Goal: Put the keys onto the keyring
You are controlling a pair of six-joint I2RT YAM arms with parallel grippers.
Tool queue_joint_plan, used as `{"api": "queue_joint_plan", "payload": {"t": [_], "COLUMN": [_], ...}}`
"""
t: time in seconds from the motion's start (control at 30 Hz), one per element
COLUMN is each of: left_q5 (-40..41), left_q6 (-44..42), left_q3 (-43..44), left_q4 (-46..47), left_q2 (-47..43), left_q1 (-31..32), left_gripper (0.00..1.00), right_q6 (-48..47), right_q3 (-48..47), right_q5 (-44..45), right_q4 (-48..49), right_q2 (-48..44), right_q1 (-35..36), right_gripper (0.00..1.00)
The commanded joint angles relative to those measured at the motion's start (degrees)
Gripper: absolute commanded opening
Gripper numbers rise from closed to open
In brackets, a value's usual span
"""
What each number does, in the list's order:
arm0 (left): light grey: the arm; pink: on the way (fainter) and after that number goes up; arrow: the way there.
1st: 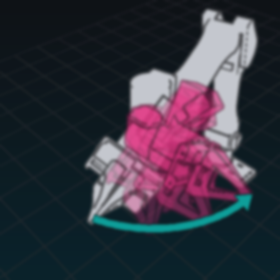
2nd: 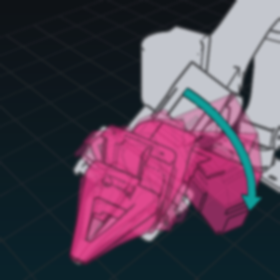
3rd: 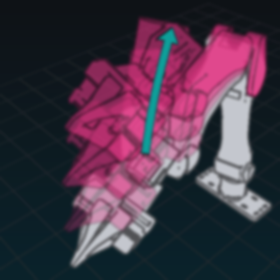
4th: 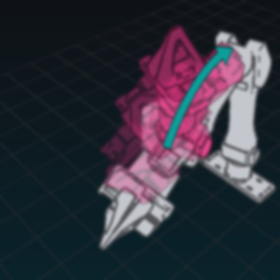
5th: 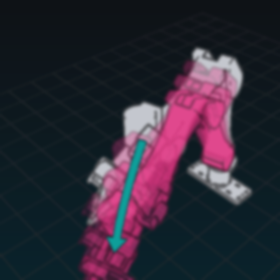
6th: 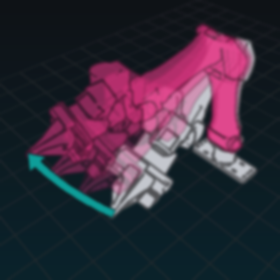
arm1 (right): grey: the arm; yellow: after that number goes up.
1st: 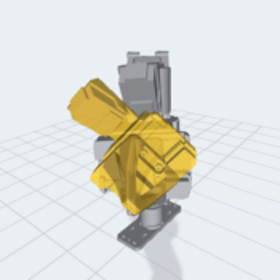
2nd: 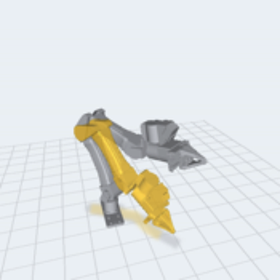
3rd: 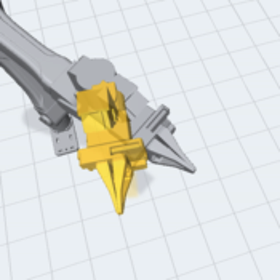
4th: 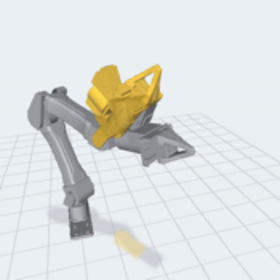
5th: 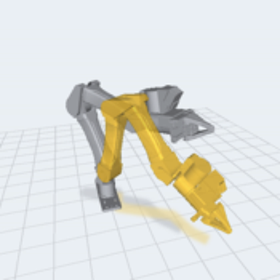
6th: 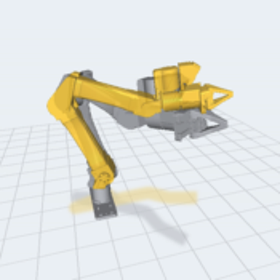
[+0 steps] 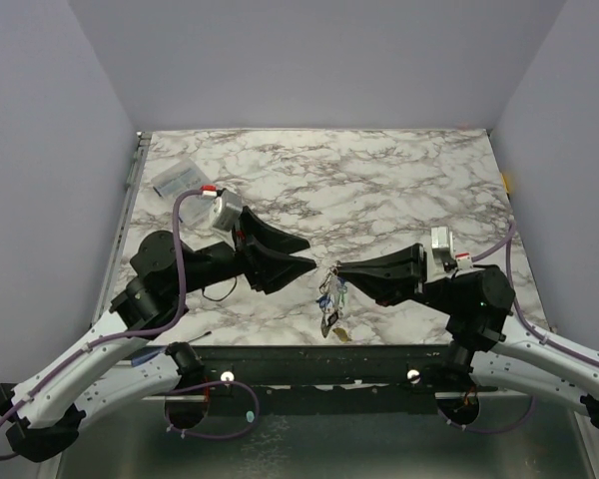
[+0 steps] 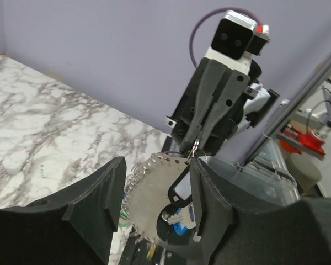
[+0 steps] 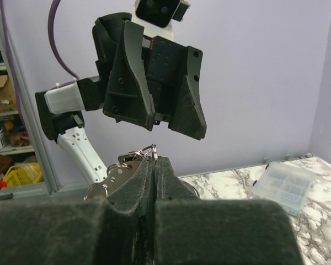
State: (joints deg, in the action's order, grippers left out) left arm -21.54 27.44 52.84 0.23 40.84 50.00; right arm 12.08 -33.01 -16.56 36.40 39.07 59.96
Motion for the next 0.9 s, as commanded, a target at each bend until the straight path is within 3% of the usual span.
{"api": "queue_joint_plan", "payload": {"t": [0.0, 0.4, 0.6, 0.87], "left_q5": [-9.8, -14.2, -15.2, -14.3], "left_q6": [3.2, 3.7, 3.3, 2.9], "left_q3": [3.8, 3.7, 4.1, 2.9], "left_q4": [-1.4, -1.5, -1.5, -1.6], "left_q2": [2.8, 7.2, 9.7, 8.6], "left_q1": [0.1, 0.1, 0.0, 0.1], "left_gripper": [0.54, 0.54, 0.41, 0.38], "right_q6": [-2.6, -6.8, -6.9, -7.2], "right_q3": [-3.8, -6.2, -6.4, -6.6], "right_q5": [-2.6, -0.5, 0.1, 0.8], "right_q4": [-5.0, -15.1, -15.2, -16.4], "right_q2": [-1.2, -2.7, -2.7, -3.0], "right_q1": [0.3, 0.3, 0.3, 0.3], "right_gripper": [0.01, 0.01, 0.01, 0.01]}}
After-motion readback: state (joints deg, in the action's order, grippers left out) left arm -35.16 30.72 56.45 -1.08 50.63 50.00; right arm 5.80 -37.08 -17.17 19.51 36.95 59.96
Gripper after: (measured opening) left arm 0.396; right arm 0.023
